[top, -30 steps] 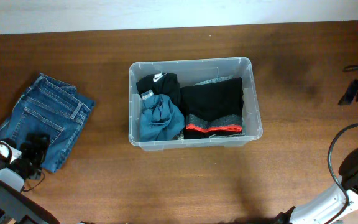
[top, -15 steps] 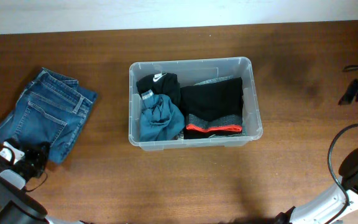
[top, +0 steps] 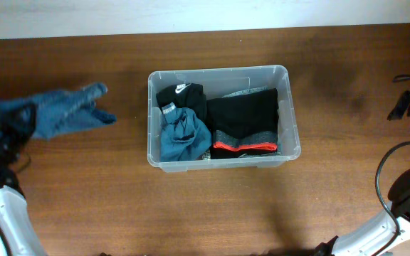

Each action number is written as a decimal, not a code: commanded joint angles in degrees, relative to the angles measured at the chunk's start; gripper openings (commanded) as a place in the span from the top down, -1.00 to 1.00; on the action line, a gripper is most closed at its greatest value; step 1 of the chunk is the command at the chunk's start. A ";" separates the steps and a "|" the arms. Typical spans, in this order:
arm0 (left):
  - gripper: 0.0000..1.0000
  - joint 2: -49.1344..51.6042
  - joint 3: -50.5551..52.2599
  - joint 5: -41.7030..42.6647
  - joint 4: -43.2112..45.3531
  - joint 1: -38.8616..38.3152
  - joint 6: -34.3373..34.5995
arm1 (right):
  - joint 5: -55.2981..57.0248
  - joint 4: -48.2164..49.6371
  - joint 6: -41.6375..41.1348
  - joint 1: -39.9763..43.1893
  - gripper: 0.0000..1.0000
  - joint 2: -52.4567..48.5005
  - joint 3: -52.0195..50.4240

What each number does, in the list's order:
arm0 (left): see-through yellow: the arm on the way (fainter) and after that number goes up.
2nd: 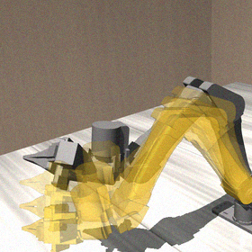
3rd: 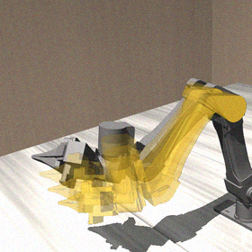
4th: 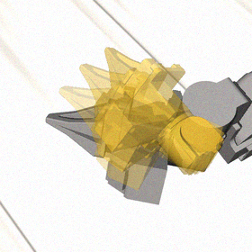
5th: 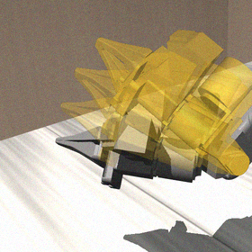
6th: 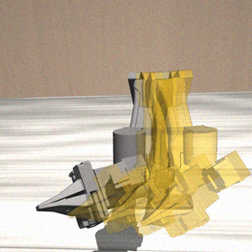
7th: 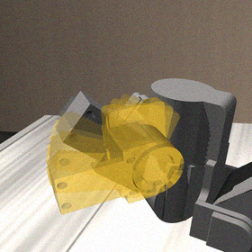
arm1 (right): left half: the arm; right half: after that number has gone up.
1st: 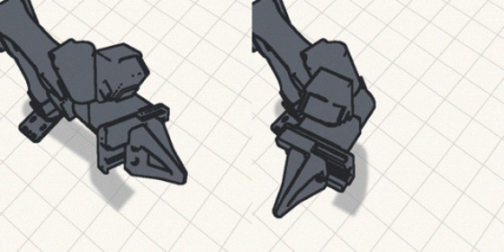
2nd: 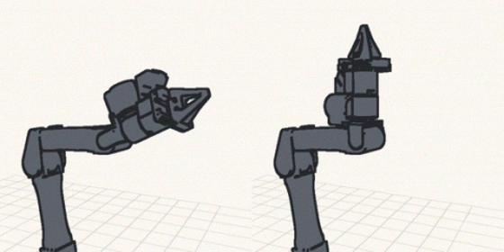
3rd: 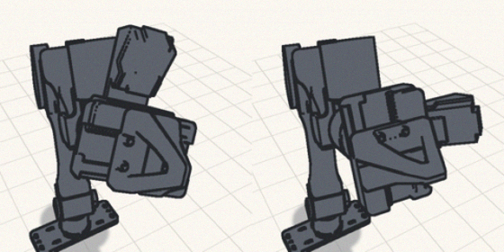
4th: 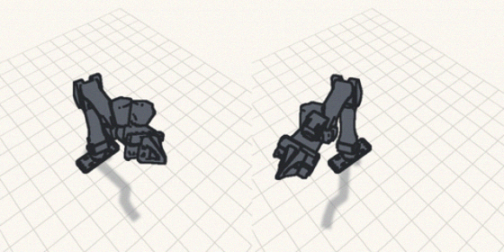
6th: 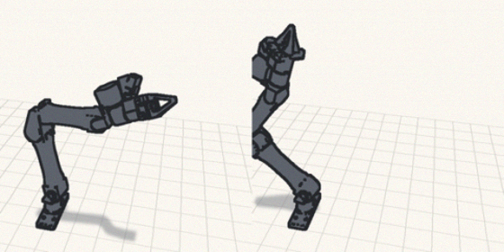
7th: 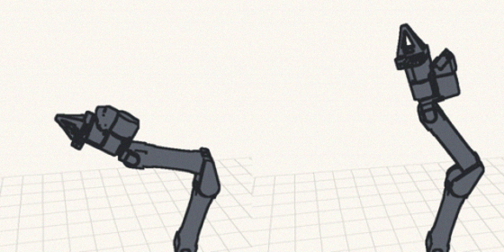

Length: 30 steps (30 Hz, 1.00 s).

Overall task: Pack container
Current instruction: 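Lift the jeans and carry them over the bin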

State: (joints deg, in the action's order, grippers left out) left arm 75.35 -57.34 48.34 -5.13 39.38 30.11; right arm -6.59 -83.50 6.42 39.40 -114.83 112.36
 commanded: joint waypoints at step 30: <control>1.00 40.89 -54.45 36.46 30.12 -57.24 3.15 | -0.31 0.00 -0.07 0.00 -0.97 0.33 0.02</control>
State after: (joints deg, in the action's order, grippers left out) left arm 112.77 -101.71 72.82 26.11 -16.16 33.10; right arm -6.79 -83.46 6.44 39.38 -114.83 112.31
